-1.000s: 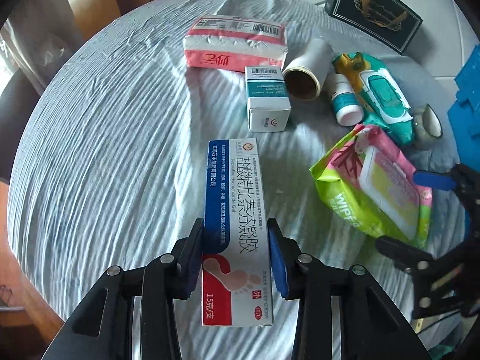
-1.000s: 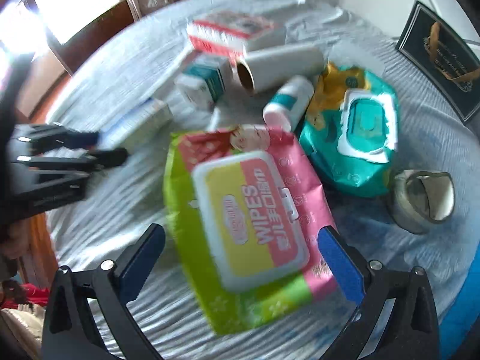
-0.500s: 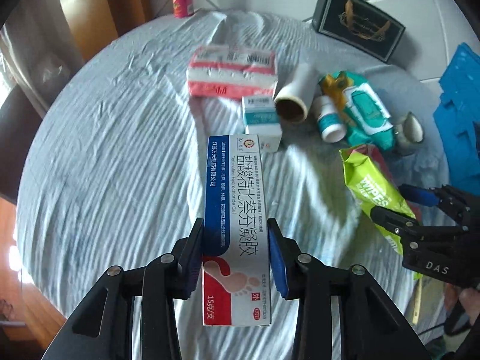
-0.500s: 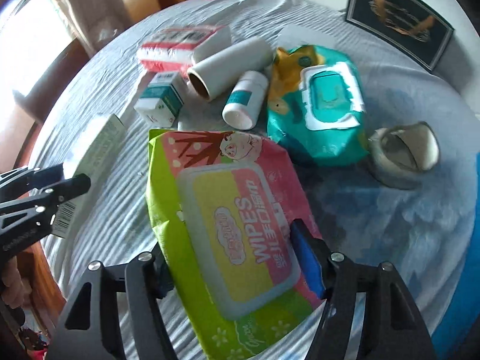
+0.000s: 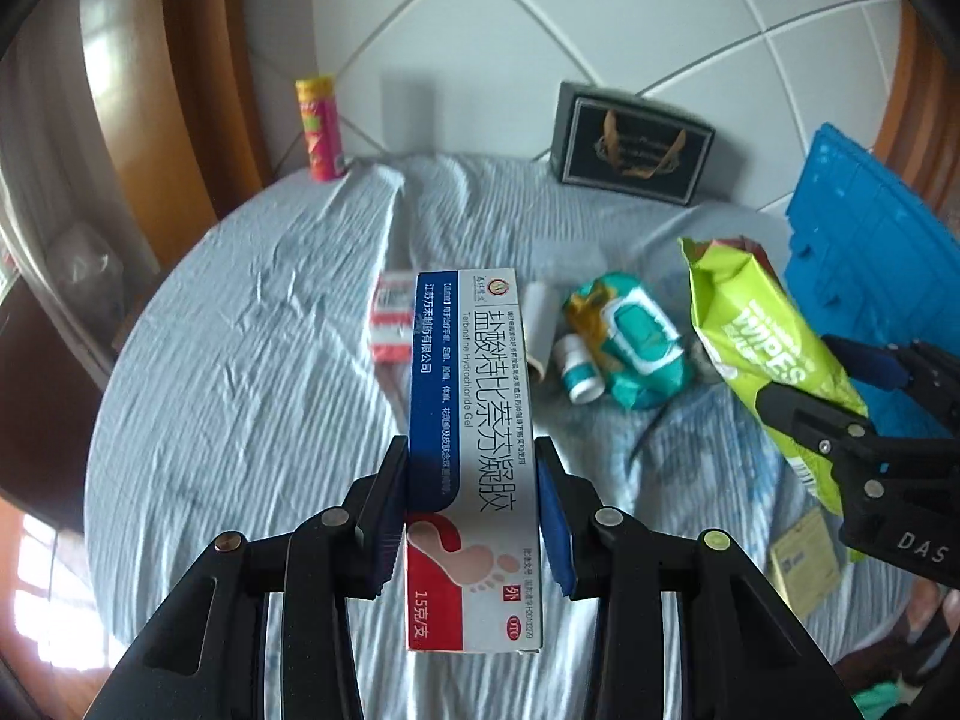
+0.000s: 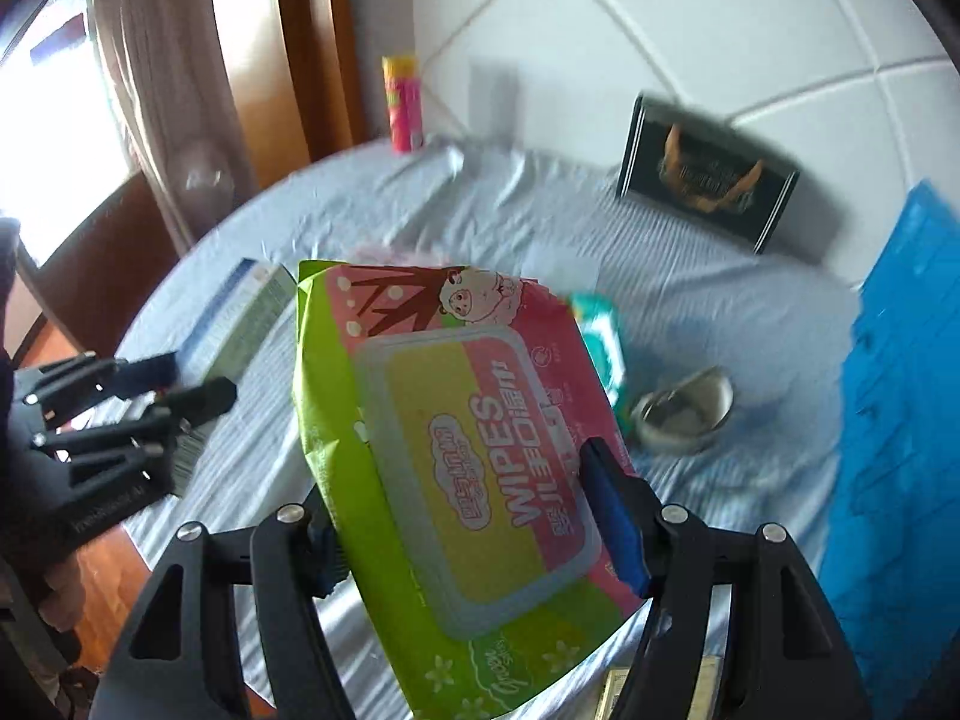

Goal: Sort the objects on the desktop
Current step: 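Lift the medicine tube box with the left gripper while the right regrasps the yellow-green wipes pack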

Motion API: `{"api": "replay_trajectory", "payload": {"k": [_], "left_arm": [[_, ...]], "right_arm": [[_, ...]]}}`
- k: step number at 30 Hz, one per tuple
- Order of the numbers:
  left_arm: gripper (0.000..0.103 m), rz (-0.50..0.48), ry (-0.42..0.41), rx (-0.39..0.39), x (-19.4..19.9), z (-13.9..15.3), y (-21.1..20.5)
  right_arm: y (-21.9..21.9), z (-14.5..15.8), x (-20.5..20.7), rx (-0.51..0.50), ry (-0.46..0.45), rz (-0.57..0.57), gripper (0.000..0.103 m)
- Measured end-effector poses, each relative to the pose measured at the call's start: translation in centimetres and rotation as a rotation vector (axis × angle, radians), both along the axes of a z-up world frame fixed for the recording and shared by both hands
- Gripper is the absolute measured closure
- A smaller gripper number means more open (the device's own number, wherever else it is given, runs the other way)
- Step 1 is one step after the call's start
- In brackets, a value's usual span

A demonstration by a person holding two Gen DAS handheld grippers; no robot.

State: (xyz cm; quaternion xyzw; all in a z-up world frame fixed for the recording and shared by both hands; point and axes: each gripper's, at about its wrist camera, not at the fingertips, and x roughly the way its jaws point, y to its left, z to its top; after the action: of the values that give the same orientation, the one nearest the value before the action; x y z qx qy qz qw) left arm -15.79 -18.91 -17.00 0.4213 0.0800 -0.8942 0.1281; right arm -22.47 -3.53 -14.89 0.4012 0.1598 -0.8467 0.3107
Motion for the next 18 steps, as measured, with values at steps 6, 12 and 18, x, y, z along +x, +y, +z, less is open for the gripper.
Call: {"api": "replay_trajectory", "payload": {"k": [6, 12, 18], "left_arm": [[0.065, -0.064, 0.104, -0.028, 0.7, 4.5, 0.8], [0.065, -0.131, 0.182, -0.029, -0.5, 8.4, 2.6], [0.065, -0.125, 0.118, -0.012, -2.6, 6.4, 3.1]], "right_arm": [[0.4, 5.9, 2.5, -0.032, 0.128, -0.068, 0.037], [1.9, 11.1, 3.1, -0.032, 0.225, -0.151, 0.086], [3.6, 9.8, 0.9, -0.044, 0.119, -0.191, 0.091]]}}
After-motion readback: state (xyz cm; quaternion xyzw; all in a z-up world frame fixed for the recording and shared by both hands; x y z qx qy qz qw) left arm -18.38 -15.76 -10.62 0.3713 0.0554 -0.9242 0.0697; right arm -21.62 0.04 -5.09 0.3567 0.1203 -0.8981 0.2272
